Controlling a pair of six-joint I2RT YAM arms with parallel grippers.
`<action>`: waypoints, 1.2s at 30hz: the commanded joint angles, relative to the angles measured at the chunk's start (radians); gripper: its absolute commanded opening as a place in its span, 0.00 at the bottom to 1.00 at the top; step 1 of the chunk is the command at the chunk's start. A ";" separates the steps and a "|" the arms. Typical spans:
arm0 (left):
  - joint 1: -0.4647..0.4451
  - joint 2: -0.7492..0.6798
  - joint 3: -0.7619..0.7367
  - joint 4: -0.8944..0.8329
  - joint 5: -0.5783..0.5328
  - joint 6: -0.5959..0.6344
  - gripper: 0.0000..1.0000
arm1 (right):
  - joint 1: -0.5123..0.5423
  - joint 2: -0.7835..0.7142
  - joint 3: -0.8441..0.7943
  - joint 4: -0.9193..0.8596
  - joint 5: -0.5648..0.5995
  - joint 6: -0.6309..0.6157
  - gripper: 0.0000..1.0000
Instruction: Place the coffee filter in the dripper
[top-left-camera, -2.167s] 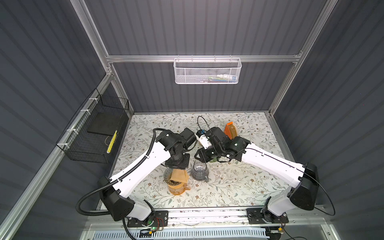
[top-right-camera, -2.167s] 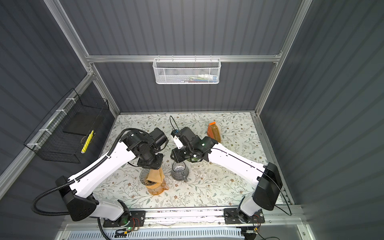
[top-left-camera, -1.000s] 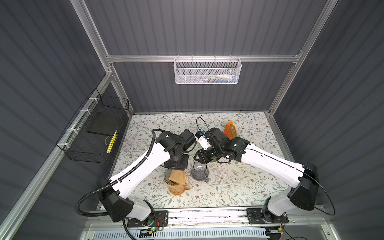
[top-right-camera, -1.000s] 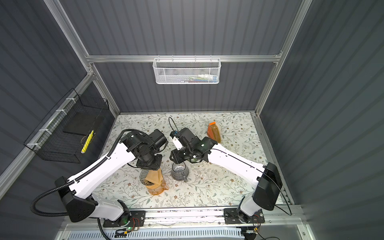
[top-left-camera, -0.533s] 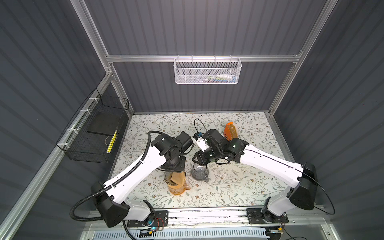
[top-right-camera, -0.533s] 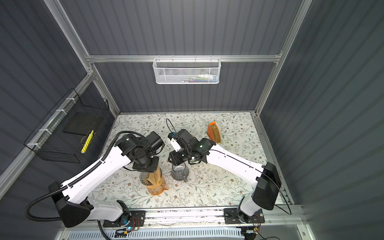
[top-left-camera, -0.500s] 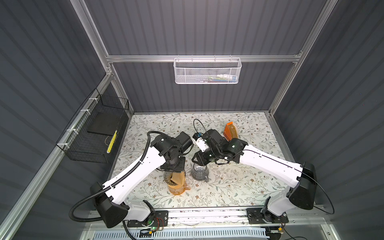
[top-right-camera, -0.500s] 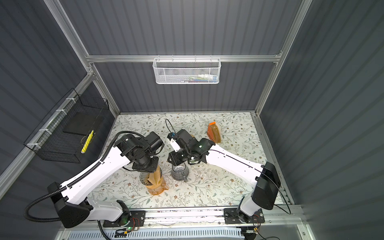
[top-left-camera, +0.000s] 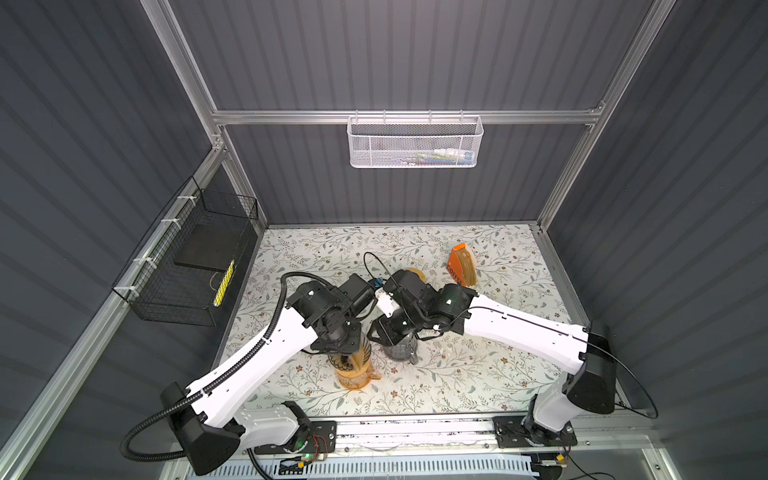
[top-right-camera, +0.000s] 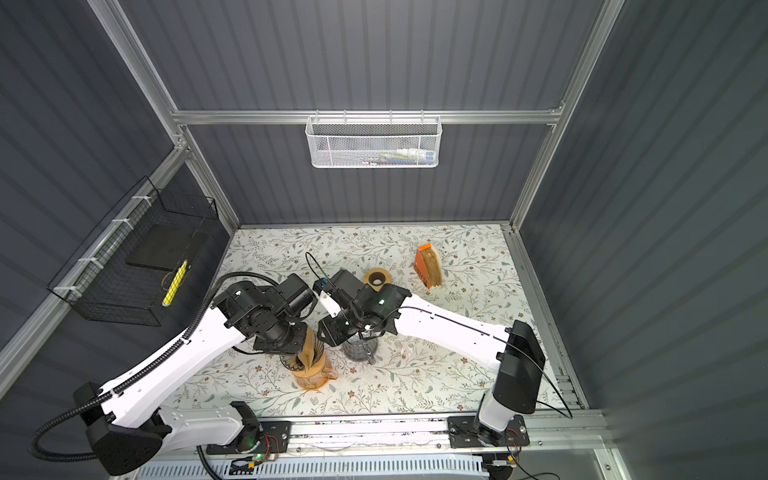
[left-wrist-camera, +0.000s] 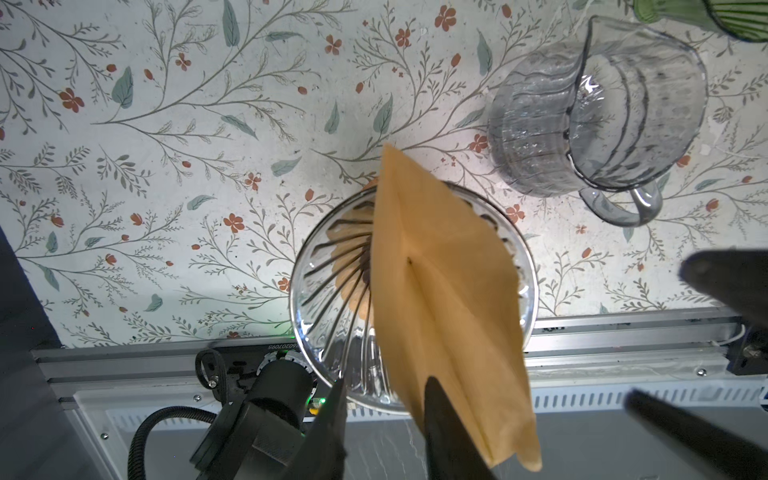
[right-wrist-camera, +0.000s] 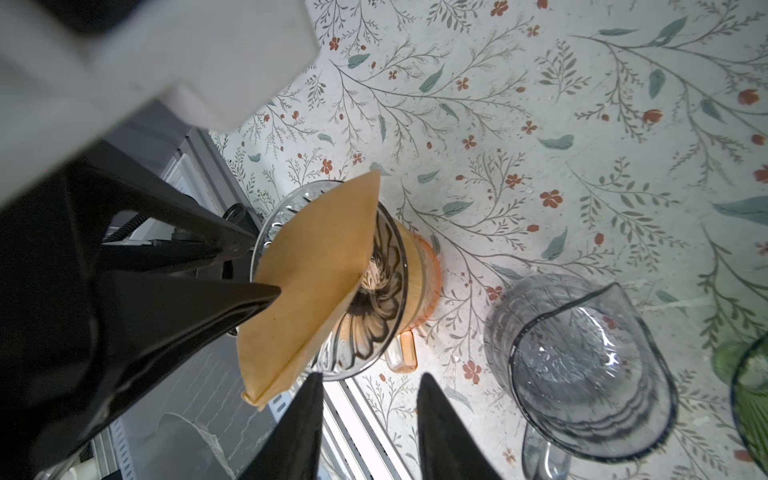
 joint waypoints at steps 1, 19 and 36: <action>-0.006 -0.024 -0.017 0.005 -0.012 -0.019 0.33 | 0.013 0.022 0.033 -0.012 -0.009 0.019 0.40; -0.006 -0.074 -0.057 0.031 -0.019 -0.019 0.33 | 0.028 0.133 0.123 -0.043 -0.001 0.025 0.39; -0.006 -0.133 -0.106 0.031 -0.041 -0.037 0.32 | 0.047 0.182 0.176 -0.124 0.090 -0.005 0.35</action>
